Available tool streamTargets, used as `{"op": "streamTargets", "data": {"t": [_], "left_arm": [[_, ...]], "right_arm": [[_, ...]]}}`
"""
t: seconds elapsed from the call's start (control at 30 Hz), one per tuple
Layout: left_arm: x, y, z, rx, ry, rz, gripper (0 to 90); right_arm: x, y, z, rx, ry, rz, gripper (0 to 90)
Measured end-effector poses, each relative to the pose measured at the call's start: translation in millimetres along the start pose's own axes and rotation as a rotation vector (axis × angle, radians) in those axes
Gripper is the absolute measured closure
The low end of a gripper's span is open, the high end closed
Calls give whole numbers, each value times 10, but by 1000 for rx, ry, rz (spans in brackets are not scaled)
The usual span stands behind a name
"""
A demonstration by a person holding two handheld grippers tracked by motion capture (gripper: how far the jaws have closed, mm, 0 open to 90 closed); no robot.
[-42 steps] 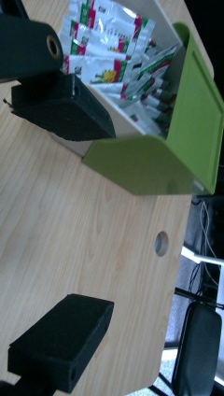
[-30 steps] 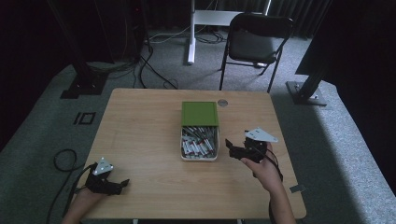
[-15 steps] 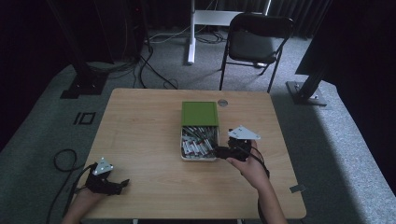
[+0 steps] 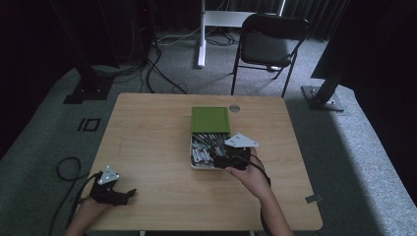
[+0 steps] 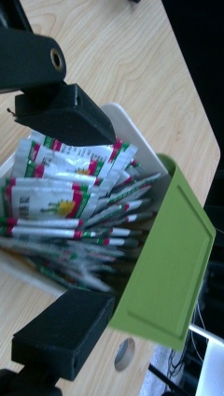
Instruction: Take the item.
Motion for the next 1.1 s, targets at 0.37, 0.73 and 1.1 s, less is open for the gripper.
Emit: {"op": "streamTargets", "data": {"t": [0.37,0.73,1.1], "left_arm": [[0,0,-1,0,-1,-1,17],[0,0,-2,-1,-2,0,17],[0,0,-2,-1,-2,0,17]], "right_arm": [[-85,146,119,4,-40,33,420],[-266,314,152,-9,-52,105,675],[-353,404,152,-61,-64,138,756]]}}
Point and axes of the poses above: each handheld gripper's, and its own axes: y roughly forward along the jaws, x roughly out of its top, z roughly to its left, the point moved 4 cm from there along y, roughly forward along the jaws, and after that the axes turned 2 degrees about -z, right-handed, at the moved point
